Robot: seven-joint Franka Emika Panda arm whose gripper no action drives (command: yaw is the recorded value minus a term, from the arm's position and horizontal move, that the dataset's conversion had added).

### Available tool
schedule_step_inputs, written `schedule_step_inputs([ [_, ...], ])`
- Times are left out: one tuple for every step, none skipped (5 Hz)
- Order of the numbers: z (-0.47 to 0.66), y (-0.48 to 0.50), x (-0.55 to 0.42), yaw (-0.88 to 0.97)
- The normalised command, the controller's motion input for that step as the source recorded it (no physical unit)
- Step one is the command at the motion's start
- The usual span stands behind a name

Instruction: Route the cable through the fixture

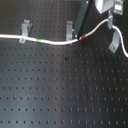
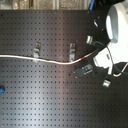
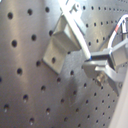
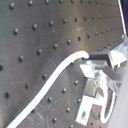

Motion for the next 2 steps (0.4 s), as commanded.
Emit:
schedule_step_inputs([
  [0.04,0.335,-0.183,0.21],
  [0.46,0.169,-0.074,0.00],
])
